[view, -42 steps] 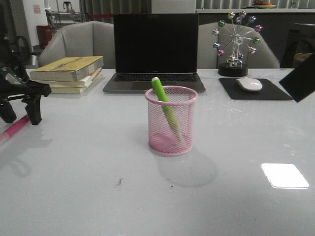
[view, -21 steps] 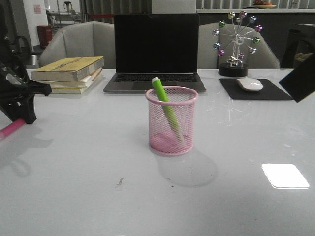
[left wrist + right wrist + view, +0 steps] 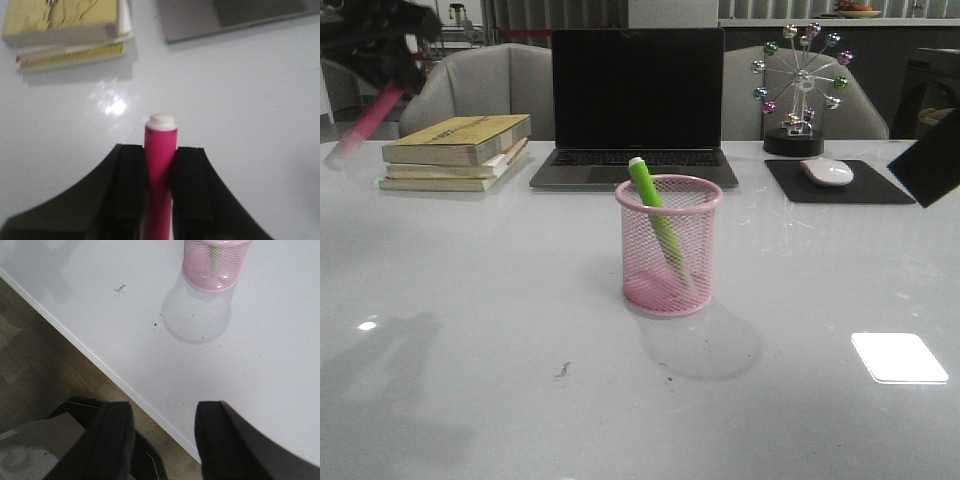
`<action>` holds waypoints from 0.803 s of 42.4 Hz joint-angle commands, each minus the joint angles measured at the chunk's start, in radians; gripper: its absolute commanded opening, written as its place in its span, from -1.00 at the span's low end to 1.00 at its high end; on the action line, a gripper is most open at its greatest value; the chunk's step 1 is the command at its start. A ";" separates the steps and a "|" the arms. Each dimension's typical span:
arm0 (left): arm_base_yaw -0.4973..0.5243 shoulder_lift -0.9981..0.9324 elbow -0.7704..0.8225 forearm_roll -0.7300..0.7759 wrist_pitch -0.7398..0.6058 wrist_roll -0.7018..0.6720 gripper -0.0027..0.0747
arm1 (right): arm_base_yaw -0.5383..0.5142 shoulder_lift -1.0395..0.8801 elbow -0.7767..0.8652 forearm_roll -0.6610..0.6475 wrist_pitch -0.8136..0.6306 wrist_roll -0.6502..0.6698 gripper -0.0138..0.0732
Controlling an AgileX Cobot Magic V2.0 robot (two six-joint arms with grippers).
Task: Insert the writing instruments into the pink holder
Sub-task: 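Lift the pink marker with the left gripper and insert it into the holder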
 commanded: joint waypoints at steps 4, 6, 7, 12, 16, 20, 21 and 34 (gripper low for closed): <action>-0.156 -0.222 0.192 -0.036 -0.389 0.002 -0.70 | -0.007 -0.015 -0.029 0.001 -0.050 0.000 0.27; -0.208 -0.243 0.237 -0.036 -0.481 0.002 -0.70 | -0.007 -0.015 -0.029 0.001 -0.050 0.000 0.27; -0.238 -0.248 0.258 -0.036 -0.522 0.002 -0.70 | -0.007 -0.015 -0.029 0.001 -0.050 0.000 0.27; -0.358 -0.235 0.312 -0.046 -0.758 0.002 -0.70 | -0.007 -0.015 -0.029 0.001 -0.050 0.000 0.27; -0.438 -0.187 0.317 -0.046 -0.927 0.000 -0.70 | -0.007 -0.015 -0.029 0.001 -0.050 0.000 0.27; -0.508 -0.116 0.317 -0.046 -1.093 0.000 -0.70 | -0.007 -0.015 -0.029 0.001 -0.050 0.000 0.27; -0.526 -0.098 0.317 -0.046 -1.144 0.000 -0.70 | -0.007 -0.015 -0.029 0.001 -0.050 0.000 0.27; -0.615 0.139 0.317 -0.046 -1.473 -0.006 -0.70 | -0.007 -0.015 -0.029 0.001 -0.050 0.000 0.27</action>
